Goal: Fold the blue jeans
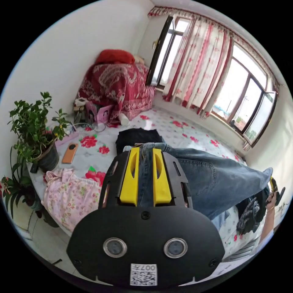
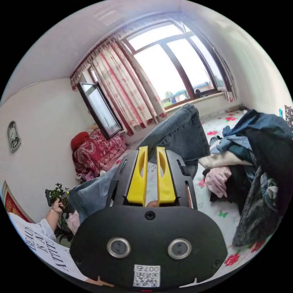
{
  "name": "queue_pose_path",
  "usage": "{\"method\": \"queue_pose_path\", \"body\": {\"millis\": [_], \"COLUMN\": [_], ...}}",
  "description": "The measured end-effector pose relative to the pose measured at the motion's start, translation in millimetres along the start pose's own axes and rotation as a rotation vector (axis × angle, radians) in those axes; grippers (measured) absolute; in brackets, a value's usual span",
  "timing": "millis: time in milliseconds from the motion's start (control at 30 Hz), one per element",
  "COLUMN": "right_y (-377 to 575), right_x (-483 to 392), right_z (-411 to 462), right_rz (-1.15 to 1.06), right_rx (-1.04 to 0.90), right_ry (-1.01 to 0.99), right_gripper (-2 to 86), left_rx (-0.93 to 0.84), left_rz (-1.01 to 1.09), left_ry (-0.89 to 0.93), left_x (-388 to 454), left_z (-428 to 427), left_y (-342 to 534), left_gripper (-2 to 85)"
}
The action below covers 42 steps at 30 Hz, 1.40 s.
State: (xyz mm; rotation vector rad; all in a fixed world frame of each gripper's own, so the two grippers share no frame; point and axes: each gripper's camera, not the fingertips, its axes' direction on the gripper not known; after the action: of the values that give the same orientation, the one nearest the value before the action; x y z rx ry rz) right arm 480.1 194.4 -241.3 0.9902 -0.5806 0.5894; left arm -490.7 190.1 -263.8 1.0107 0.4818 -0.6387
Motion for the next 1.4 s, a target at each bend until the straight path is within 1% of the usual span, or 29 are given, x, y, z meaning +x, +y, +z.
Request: {"method": "queue_pose_path", "body": {"millis": [33,67,100,167,200,267,333,433,500,567,633,667,700,733,767,833,900,933,967,1000,1033,1100,1133,1200,1267,1333,1400], "right_y": [11,37,68,114,143,179,204,224,225,220,217,214,211,210,208,200,184,181,176,172,171,169,168,168,172,171,166], "right_x": [8,26,43,68,84,103,116,124,115,110,104,101,97,97,97,91,74,69,58,48,43,17,7,-49,-90,-118,-127], "right_z": [15,41,65,90,101,108,110,117,124,133,148,156,161,164,168,155,108,91,54,13,-9,-93,-110,-158,-177,-180,-158], "right_rz": [0.019,0.062,0.107,0.179,0.236,0.308,0.368,0.403,0.349,0.35,0.324,0.34,0.333,0.332,0.364,0.39,0.378,0.376,0.373,0.375,0.381,0.36,0.332,0.174,0.068,0.015,-0.017], "right_rx": [-0.046,-0.135,-0.234,-0.366,-0.43,-0.487,-0.506,-0.517,-0.485,-0.489,-0.508,-0.523,-0.538,-0.562,-0.59,-0.519,-0.322,-0.265,-0.145,-0.023,0.035,0.211,0.231,0.297,0.344,0.353,0.302], "right_ry": [0.007,0.025,0.049,0.092,0.122,0.153,0.175,0.212,0.258,0.287,0.213,0.215,0.243,0.227,0.181,0.148,0.05,0.041,0.022,0.004,0.002,0.029,0.042,0.12,0.187,0.295,0.468], "right_gripper": [3.0,3.7,4.4,5.5,6.2,7.3,8.2,9.5,9.9,9.9,8.6,7.4,5.5,4.1,2.3,1.0,0.2,0.1,0.0,-0.1,-0.2,-0.3,-0.3,-0.3,-0.3,-0.3,-0.2], "left_rx": [0.0,-0.003,-0.024,-0.079,-0.13,-0.223,-0.332,-0.394,-0.403,-0.442,-0.515,-0.529,-0.571,-0.609,-0.591,-0.594,-0.617,-0.612,-0.612,-0.628,-0.628,-0.628,-0.628,-0.615,-0.616,-0.626,-0.621], "left_rz": [0.013,0.023,0.041,0.046,0.024,-0.028,-0.128,-0.237,-0.256,-0.252,-0.242,-0.229,-0.193,-0.137,-0.095,0.02,0.085,0.184,0.237,0.327,0.36,0.322,0.311,0.341,0.371,0.373,0.373], "left_ry": [-0.029,-0.04,-0.063,-0.1,-0.121,-0.145,-0.16,-0.15,-0.152,-0.132,-0.139,-0.152,-0.198,-0.252,-0.273,-0.325,-0.334,-0.371,-0.402,-0.472,-0.479,-0.438,-0.423,-0.422,-0.429,-0.422,-0.422], "left_x": [0,0,-1,-6,-13,-28,-48,-65,-67,-62,-49,-44,-33,-20,-11,13,24,35,40,47,49,47,49,59,70,78,79], "left_z": [16,23,39,65,84,113,149,187,211,244,291,303,329,353,358,383,400,409,413,423,428,430,431,433,434,433,432], "left_y": [14,22,42,79,107,148,197,232,238,241,246,247,251,257,257,261,264,270,273,282,289,293,299,314,329,345,357], "left_gripper": [8.4,8.4,8.5,8.3,8.1,8.1,8.0,8.4,8.7,9.6,10.7,10.9,11.3,11.3,11.2,10.1,8.5,7.4,6.6,5.1,4.7,4.1,3.6,2.9,2.3,1.7,1.5]}}
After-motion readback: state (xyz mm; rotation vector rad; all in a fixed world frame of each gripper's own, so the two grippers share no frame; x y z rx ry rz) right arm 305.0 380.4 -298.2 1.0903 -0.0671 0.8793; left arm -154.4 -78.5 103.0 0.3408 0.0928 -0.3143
